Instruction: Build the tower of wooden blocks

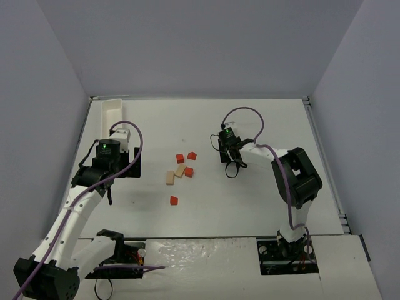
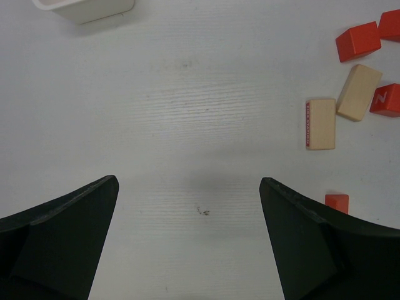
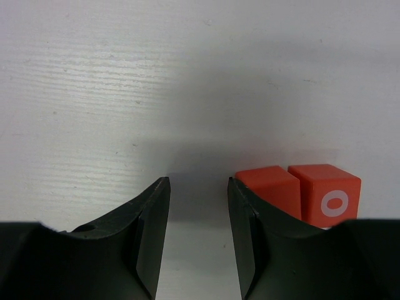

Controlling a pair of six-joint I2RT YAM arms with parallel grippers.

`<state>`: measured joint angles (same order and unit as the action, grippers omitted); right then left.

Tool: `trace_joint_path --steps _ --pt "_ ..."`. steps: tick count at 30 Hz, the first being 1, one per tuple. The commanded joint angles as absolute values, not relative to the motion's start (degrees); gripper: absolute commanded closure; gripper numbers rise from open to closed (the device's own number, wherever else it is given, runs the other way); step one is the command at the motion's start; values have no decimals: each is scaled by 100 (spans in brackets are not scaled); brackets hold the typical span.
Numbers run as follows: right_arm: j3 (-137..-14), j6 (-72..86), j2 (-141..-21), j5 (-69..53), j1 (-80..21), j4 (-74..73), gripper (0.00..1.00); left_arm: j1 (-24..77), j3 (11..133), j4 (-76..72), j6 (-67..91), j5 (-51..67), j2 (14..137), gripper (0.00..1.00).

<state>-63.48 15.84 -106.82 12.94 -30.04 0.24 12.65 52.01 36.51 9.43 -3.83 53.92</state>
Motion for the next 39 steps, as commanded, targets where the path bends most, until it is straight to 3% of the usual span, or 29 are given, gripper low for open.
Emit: trace_joint_path --steps 1,28,39 --pt "-6627 1781 -10731 1610 -2974 229 61 1262 5349 3366 896 -322 5417 5" --pt "-6610 1845 -10658 1650 -2883 237 61 1265 5344 3366 888 -325 5423 5" --pt "-6725 1411 -9772 1151 -3254 228 60 1266 5351 3366 895 -318 5428 5"
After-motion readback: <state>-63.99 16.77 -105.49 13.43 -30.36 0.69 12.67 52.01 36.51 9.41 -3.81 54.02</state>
